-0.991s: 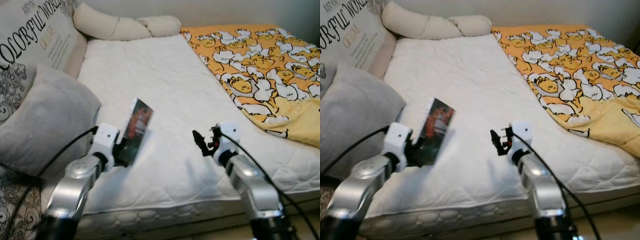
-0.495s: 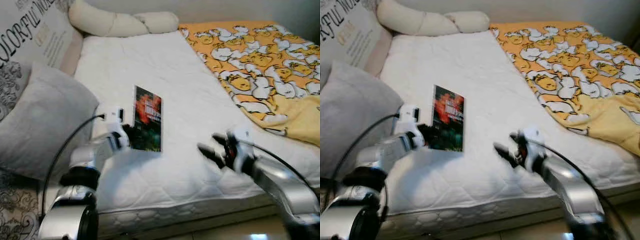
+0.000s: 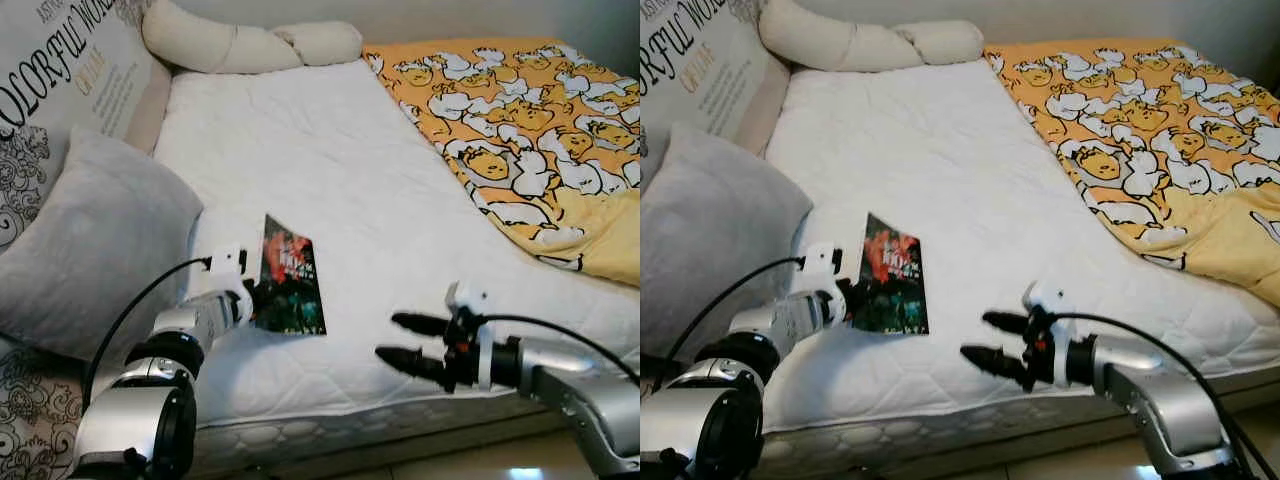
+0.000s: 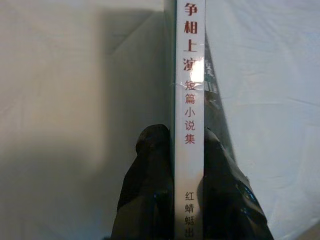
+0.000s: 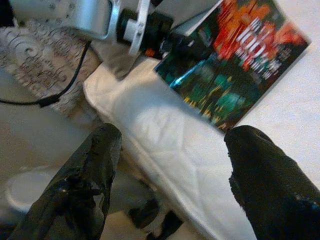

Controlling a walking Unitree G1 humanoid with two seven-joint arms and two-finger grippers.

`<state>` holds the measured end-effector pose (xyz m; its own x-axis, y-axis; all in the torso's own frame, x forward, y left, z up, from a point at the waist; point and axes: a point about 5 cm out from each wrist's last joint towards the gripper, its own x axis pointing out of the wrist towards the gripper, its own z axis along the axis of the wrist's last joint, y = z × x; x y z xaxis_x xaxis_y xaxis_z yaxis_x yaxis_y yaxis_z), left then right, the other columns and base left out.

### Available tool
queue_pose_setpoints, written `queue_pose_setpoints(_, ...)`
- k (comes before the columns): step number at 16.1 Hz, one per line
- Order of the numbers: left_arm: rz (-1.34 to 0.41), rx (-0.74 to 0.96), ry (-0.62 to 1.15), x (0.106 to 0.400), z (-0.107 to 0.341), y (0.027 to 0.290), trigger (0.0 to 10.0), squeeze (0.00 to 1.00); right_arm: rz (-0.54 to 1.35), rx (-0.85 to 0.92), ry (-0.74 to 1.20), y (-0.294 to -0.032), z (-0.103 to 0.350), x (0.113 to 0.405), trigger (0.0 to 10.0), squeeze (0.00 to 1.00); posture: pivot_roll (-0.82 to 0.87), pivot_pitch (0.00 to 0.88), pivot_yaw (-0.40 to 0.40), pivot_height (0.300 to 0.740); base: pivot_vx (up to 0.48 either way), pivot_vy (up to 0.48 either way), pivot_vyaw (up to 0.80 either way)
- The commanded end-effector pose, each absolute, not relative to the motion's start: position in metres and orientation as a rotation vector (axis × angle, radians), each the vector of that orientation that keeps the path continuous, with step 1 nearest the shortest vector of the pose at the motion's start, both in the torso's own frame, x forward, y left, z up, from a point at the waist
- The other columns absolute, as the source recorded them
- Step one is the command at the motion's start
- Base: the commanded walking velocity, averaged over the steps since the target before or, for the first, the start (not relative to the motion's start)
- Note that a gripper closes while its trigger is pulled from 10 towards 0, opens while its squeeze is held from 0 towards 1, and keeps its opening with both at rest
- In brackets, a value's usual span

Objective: Clean up the room

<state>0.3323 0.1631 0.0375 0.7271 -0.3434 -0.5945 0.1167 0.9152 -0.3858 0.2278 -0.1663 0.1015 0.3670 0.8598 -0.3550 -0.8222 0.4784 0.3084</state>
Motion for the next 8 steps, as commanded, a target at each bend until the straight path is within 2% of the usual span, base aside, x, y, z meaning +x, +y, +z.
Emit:
queue_pose_setpoints(1,-0.242,-0.299,0.665,0.343,0.05,0.167,10.0,0.0,1.097,0.083,0.522,-0.166,0.097,0.23,10.0,0.0,-0.17,0.0,0.029,0.74,0.0,0.0,0.0)
queue_pose_setpoints(5,-0.155,-0.23,0.662,0.34,0.046,0.184,10.0,0.0,1.092,0.074,0.548,-0.166,0.08,0.242,10.0,0.0,-0.17,0.0,0.015,0.74,0.0,0.0,0.0)
queue_pose_setpoints(8,-0.163,-0.216,0.638,0.341,0.048,0.186,10.0,0.0,1.123,0.051,0.548,-0.169,0.086,0.233,10.0,0.0,-0.16,0.0,0.0,0.74,0.0,0.0,0.0)
